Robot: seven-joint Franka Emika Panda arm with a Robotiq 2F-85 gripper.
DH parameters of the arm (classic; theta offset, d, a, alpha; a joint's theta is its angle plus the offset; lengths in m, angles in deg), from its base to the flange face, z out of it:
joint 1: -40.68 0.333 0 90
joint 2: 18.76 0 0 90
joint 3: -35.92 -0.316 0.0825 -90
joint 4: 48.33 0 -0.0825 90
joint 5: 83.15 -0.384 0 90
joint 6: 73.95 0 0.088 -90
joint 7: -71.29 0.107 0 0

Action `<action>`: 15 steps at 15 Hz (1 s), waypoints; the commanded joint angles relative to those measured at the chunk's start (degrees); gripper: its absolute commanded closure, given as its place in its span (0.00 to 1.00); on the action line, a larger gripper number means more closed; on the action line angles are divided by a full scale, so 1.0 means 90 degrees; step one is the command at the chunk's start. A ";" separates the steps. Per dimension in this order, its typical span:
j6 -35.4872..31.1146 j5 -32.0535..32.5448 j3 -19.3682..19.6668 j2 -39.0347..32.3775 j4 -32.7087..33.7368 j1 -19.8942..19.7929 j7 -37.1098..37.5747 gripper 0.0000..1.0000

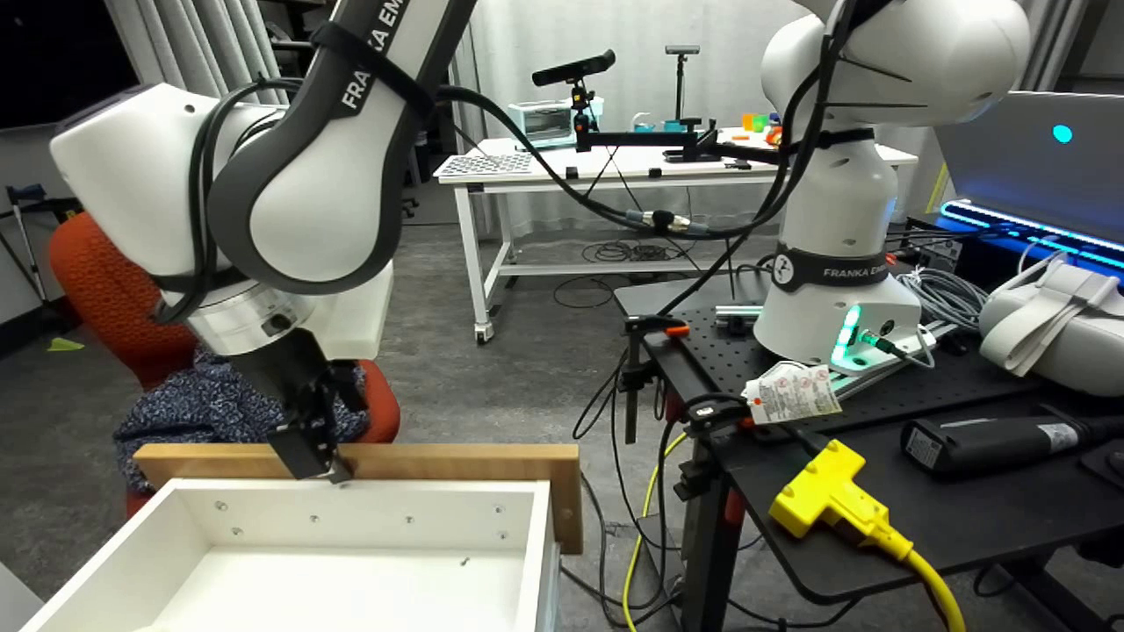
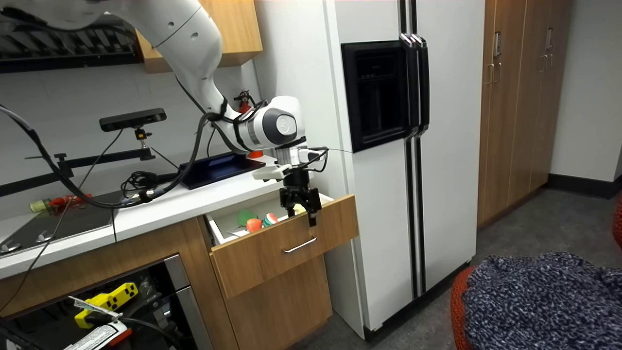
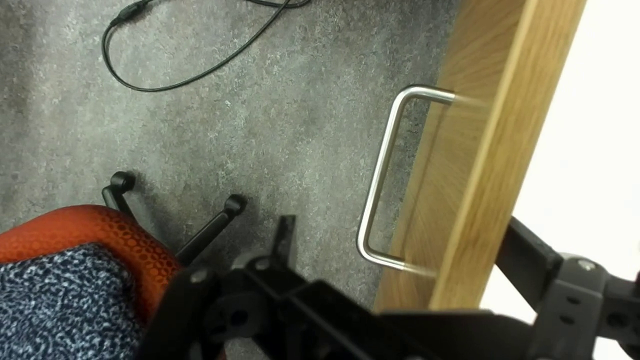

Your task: Open the top drawer of the bottom cabinet.

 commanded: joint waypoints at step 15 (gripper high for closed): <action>-0.2485 0.0963 0.0234 0.0056 -0.0442 0.0051 -0.0958 0.00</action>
